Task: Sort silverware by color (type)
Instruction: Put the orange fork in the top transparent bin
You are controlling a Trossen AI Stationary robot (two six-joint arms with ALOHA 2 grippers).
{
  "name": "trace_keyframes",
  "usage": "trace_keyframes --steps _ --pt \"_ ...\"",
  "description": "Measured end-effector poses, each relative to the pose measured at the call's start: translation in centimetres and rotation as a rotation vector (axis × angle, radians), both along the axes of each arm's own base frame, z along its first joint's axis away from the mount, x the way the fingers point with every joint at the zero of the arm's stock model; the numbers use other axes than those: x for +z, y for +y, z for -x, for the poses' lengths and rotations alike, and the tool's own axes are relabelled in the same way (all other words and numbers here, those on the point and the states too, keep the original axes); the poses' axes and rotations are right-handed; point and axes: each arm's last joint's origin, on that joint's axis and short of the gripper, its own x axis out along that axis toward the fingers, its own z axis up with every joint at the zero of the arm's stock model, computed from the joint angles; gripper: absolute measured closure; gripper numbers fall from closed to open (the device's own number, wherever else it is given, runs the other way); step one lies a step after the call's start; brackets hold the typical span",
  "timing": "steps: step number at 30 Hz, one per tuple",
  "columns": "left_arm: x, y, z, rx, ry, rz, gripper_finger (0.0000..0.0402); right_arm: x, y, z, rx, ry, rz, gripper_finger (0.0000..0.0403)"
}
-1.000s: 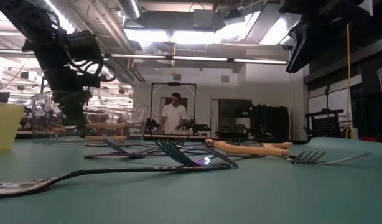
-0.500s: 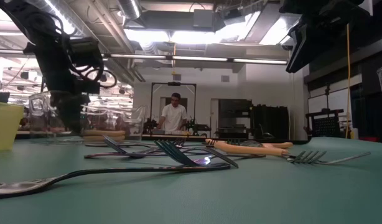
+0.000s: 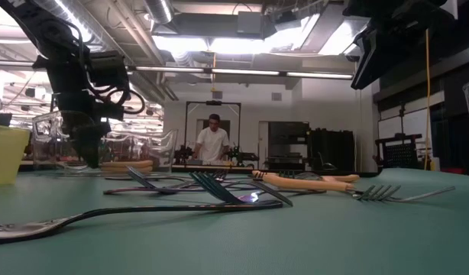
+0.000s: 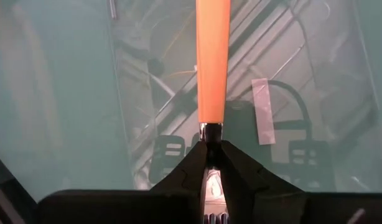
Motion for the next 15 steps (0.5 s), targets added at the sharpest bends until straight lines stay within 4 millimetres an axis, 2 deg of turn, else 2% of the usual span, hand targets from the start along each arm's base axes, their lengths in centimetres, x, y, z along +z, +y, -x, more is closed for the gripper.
trace_keyframes --steps 10,15 --pt "0.00 -0.01 0.00 -0.001 -0.001 0.002 0.0366 0.00 0.01 0.00 0.000 0.000 0.000 0.0317" --pt "-0.01 -0.01 0.00 -0.001 -0.002 0.003 0.0340 0.00 0.01 0.00 0.000 0.000 0.000 0.0317"
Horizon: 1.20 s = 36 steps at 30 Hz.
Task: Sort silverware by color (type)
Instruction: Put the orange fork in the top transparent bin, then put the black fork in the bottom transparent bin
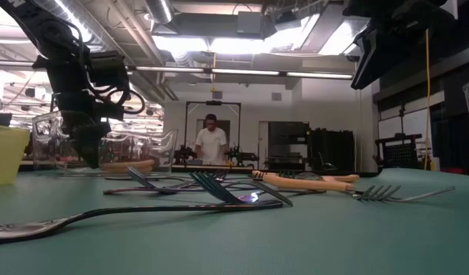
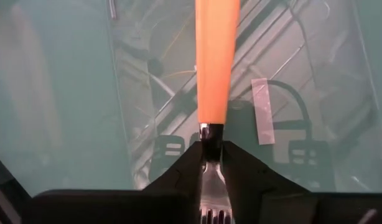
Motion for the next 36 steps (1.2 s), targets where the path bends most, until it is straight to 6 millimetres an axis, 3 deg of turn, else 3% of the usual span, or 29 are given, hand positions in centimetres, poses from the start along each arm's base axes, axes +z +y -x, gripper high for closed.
trace_keyframes --steps 9,21,36 --pt "0.0 0.0 0.0 0.005 0.004 -0.008 0.0290 0.0 0.0 0.0 0.000 0.000 0.000 0.0317" --pt "0.3 -0.1 0.2 0.005 -0.015 -0.020 0.0288 0.0 0.0 0.0 0.000 0.000 0.000 0.0317" --pt "2.2 -0.6 0.7 -0.021 -0.155 -0.067 0.0288 0.0 0.0 0.0 0.000 -0.002 0.000 0.0317"
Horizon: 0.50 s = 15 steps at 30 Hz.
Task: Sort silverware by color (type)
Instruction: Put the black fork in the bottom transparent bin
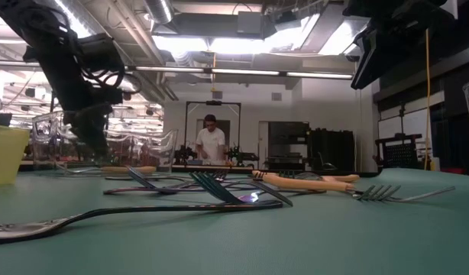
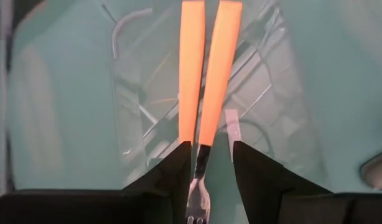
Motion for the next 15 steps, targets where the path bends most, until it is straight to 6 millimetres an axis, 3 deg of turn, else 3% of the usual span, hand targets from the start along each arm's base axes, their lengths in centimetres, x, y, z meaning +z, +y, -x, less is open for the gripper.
trace_keyframes --steps 15 --pt "2.1 -0.7 0.9 0.000 -0.132 -0.100 0.0288 0.0 0.0 0.0 -0.002 -0.002 -0.001 0.0317"
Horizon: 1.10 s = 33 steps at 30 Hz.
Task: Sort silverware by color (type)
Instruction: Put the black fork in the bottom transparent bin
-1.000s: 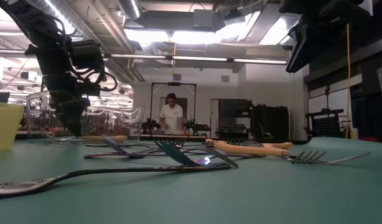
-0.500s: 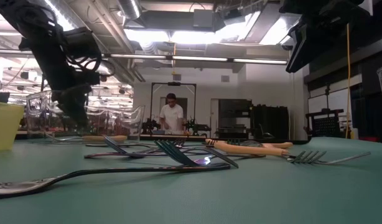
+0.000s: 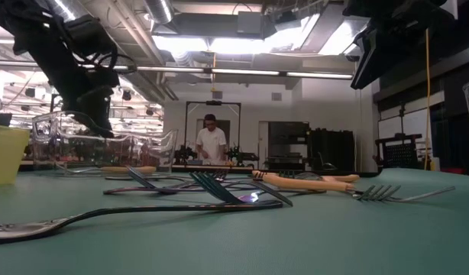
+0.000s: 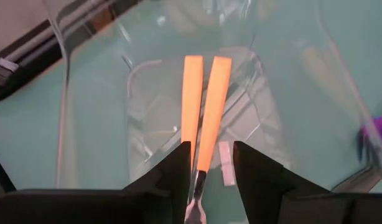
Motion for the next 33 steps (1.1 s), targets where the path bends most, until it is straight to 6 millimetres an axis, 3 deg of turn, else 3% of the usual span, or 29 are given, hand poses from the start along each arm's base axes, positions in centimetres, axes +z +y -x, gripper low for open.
trace_keyframes --steps 15,24,33 --pt "2.1 -0.3 0.5 0.004 -0.172 -0.122 0.0288 0.0 0.0 0.0 -0.001 0.000 -0.001 0.0317" --pt "3.8 -0.8 -1.0 -0.032 -0.376 -0.199 0.0288 0.0 0.0 0.0 -0.001 0.000 0.000 0.0317" --pt "4.6 -2.7 -2.4 -0.069 -0.539 -0.148 0.0288 0.0 0.0 0.0 -0.002 -0.001 0.001 0.0317"
